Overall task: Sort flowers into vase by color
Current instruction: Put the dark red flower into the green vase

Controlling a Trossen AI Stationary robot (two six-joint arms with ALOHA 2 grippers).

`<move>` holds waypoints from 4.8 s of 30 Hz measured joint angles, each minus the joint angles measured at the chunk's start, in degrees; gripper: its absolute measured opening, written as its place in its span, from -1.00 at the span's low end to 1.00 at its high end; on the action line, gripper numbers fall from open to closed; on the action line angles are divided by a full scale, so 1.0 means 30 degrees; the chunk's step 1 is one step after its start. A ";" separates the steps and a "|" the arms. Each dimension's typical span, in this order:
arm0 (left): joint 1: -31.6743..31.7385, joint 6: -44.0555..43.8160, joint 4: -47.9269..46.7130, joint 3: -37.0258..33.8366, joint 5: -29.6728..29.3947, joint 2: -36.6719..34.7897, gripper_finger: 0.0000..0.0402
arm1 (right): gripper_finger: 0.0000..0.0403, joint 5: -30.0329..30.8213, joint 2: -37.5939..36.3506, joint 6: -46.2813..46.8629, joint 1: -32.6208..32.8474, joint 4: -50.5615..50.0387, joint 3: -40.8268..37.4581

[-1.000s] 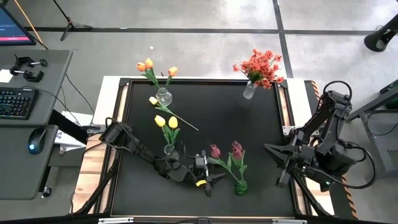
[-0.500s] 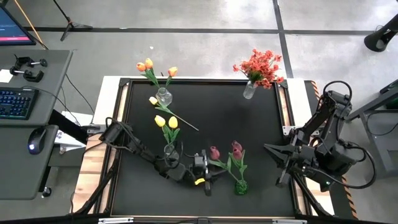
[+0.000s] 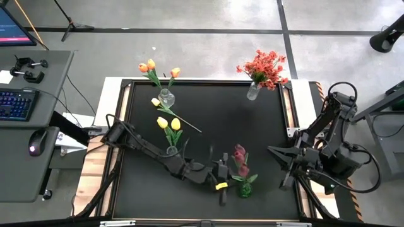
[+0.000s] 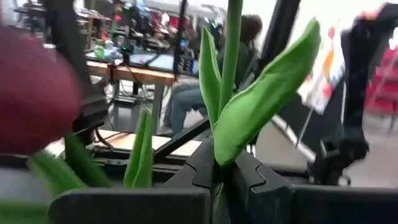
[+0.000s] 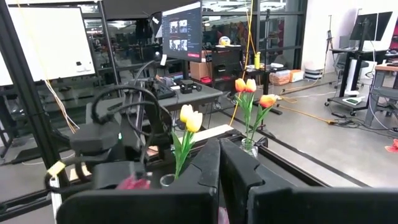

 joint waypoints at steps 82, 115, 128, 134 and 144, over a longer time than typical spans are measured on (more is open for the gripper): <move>-0.0643 0.5196 -0.5753 0.1127 0.0374 -0.4703 0.02 | -1.00 -0.0138 -0.0015 -0.0058 -0.0189 -0.0257 0.0000; -0.1278 0.6997 -0.4253 0.1127 -0.1275 -0.4881 0.02 | 0.04 -0.6919 0.1781 1.5963 -0.1573 -1.0034 0.0007; -0.1118 0.7077 -0.5102 0.1127 -0.1812 -0.4886 0.02 | -0.07 -1.1067 0.2291 1.5059 -0.4226 -1.0122 0.0015; -0.1792 0.7287 -0.8531 0.1112 -0.3722 -0.6291 0.02 | -0.07 -1.0158 0.2124 1.3359 -0.4096 -0.9027 0.0015; -0.5017 -0.3459 -1.9192 0.0979 -0.2809 -0.8193 0.02 | -0.07 -0.9754 0.1584 1.0519 -0.3339 -0.7262 0.0023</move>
